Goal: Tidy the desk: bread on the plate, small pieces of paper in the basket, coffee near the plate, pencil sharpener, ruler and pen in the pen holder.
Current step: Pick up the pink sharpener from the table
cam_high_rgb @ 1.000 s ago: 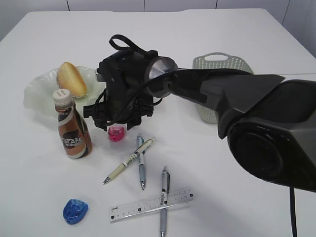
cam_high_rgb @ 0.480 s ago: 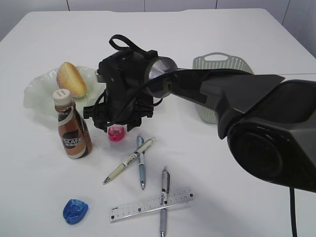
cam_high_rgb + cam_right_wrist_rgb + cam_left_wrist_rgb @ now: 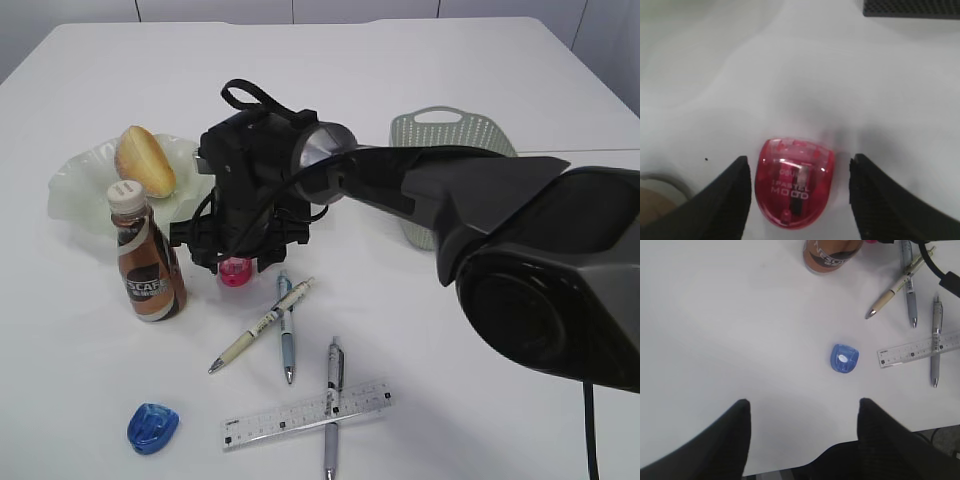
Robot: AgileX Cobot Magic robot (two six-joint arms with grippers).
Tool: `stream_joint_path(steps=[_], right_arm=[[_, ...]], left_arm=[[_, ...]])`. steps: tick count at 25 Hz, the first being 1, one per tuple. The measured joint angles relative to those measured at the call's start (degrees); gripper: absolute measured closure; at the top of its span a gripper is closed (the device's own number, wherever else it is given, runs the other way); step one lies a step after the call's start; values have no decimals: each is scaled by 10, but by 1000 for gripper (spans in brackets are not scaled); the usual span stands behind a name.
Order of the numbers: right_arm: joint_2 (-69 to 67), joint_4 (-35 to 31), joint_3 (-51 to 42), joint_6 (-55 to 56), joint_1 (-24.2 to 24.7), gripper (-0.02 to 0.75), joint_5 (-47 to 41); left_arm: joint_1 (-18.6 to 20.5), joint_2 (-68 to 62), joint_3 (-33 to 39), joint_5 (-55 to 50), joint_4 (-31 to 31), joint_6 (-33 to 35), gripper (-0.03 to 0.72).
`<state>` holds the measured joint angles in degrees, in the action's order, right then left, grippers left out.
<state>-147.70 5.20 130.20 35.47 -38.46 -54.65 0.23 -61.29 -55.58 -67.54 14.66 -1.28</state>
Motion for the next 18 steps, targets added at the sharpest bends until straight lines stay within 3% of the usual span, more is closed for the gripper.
stream_joint_path(steps=[13, 18], right_arm=[[-2, 1, 0, -1, 0, 285, 2], [-5, -1, 0, -3, 0, 359, 2]], left_arm=[[0, 0, 0, 1, 0, 0, 200], [0, 0, 0, 1, 0, 0, 200]])
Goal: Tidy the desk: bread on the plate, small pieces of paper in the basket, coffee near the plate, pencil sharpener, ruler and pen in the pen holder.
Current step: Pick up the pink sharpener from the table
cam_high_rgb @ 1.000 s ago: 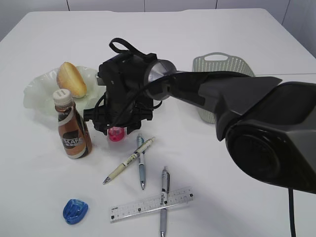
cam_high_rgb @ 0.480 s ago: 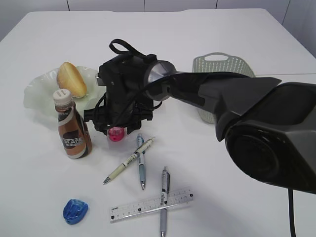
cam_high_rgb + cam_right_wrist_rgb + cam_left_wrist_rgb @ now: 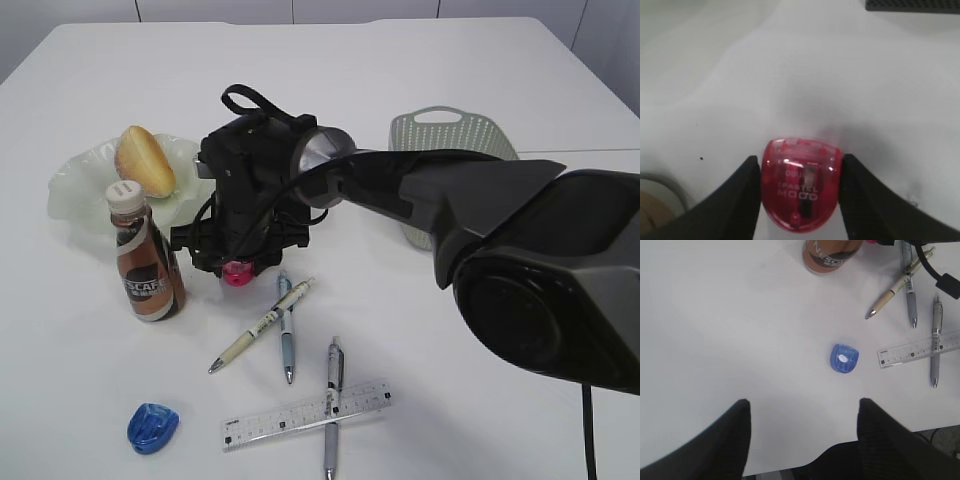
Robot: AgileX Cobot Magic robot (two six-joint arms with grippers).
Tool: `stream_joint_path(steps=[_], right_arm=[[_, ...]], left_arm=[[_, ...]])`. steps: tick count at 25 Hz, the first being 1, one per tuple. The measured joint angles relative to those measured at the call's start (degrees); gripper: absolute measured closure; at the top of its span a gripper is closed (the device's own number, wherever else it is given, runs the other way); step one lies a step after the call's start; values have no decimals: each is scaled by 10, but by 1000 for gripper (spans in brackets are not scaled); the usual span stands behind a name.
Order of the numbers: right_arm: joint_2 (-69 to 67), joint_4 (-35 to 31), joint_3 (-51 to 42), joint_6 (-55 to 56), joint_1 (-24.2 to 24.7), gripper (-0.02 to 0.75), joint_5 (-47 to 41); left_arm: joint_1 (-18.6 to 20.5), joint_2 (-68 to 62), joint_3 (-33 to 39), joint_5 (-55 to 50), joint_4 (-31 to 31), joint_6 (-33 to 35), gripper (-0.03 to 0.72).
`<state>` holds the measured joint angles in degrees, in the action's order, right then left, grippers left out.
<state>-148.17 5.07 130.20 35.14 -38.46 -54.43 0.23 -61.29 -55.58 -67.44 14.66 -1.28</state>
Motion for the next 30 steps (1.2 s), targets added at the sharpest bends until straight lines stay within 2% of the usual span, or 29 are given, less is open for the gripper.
stream_joint_path(steps=[8, 30], right_arm=[[0, 0, 0, -1, 0, 414, 0], [63, 27, 6, -2, 0, 416, -61]], left_arm=[[0, 0, 0, 0, 0, 0, 200], [0, 0, 0, 1, 0, 0, 200]])
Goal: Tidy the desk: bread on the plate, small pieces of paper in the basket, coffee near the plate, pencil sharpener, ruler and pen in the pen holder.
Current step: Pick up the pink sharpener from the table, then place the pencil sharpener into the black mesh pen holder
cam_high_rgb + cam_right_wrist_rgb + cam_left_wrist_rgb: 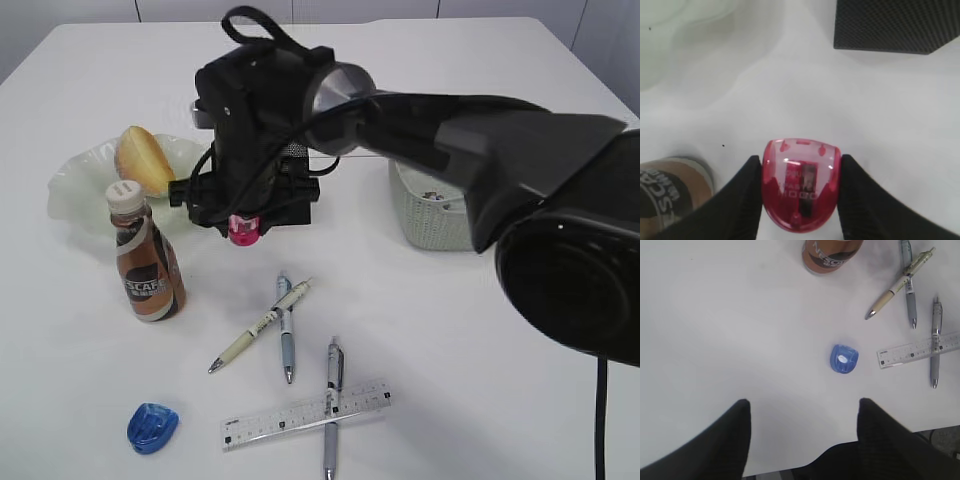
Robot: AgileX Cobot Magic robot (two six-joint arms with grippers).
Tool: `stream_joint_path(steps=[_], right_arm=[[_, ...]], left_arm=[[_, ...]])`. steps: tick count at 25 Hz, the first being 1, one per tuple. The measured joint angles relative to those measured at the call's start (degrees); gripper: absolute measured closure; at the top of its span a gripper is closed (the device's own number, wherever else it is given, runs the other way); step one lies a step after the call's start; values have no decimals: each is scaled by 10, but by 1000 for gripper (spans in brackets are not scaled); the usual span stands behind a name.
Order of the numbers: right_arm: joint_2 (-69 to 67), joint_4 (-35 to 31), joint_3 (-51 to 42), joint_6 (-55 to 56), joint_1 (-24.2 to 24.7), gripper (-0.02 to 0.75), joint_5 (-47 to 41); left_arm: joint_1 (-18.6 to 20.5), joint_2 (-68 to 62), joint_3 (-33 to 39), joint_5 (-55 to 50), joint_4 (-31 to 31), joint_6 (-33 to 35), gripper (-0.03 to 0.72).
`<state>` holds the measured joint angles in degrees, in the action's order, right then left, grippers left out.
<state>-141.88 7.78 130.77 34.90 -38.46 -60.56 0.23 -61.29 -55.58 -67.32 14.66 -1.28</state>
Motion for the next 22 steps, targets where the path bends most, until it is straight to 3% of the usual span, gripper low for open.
stream_joint_path(steps=[11, 22], right_arm=[[38, 92, 92, -26, 1, 416, -53], [42, 118, 119, -31, 11, 416, -8]], left_arm=[[0, 0, 0, 0, 0, 0, 200], [0, 0, 0, 0, 0, 0, 200]])
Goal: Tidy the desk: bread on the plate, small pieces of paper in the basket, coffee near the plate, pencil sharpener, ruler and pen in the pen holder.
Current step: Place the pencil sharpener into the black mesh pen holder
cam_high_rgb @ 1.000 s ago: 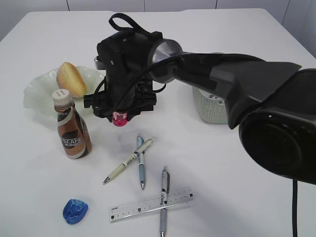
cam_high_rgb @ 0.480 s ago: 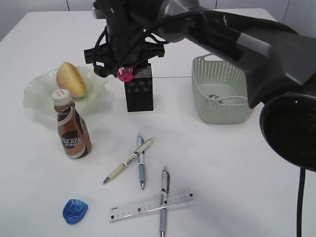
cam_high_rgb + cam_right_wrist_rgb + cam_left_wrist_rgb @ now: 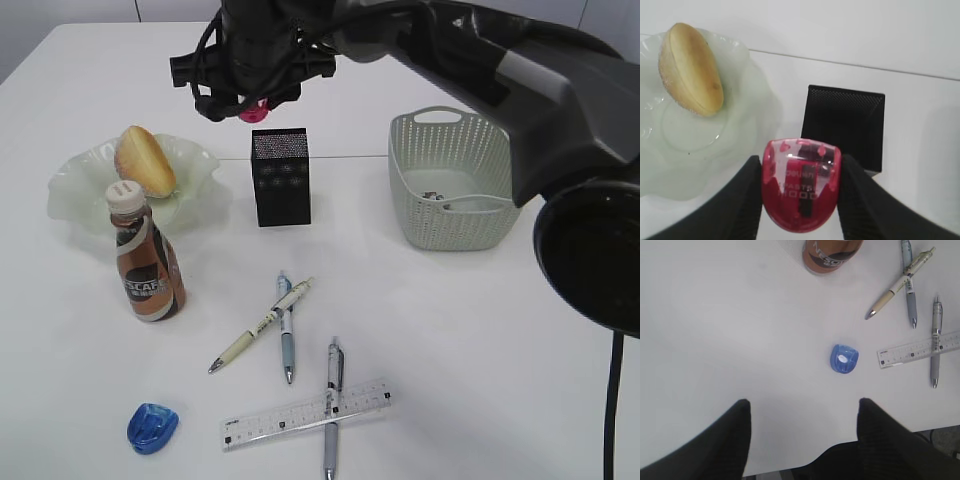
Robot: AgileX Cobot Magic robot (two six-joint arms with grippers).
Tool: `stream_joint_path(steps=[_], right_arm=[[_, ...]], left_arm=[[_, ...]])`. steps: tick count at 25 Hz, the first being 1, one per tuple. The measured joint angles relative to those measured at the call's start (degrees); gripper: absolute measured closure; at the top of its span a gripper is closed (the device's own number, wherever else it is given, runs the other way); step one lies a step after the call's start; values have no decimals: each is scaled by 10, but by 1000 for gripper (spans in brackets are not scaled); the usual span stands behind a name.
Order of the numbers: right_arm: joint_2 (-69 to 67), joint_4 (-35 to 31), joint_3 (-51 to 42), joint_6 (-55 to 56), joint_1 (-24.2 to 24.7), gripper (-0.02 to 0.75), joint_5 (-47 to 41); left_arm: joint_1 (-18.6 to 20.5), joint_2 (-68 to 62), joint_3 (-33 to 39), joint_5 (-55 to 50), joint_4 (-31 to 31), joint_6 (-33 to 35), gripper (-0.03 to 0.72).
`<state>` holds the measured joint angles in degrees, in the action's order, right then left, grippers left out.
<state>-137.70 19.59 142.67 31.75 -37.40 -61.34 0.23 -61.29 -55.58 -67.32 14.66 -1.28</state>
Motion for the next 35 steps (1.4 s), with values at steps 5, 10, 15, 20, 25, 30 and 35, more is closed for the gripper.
stream_joint_path(steps=[5, 10, 15, 20, 25, 30, 35], right_arm=[[0, 22, 0, 0, 0, 416, 17], [-6, 35, 0, 4, 0, 416, 35], [-16, 58, 0, 11, 0, 416, 41], [-31, 61, 0, 38, 2, 416, 49], [-42, 65, 0, 53, 7, 416, 54], [-42, 96, 0, 63, 10, 416, 61], [-43, 107, 0, 72, 11, 412, 67]], left_arm=[[0, 0, 0, -1, 0, 0, 201], [0, 0, 0, -2, 0, 0, 201], [0, 0, 0, -2, 0, 0, 201], [0, 0, 0, -2, 0, 0, 200], [0, 0, 0, -2, 0, 0, 200], [0, 0, 0, -2, 0, 0, 201], [0, 0, 0, -3, 0, 0, 201]])
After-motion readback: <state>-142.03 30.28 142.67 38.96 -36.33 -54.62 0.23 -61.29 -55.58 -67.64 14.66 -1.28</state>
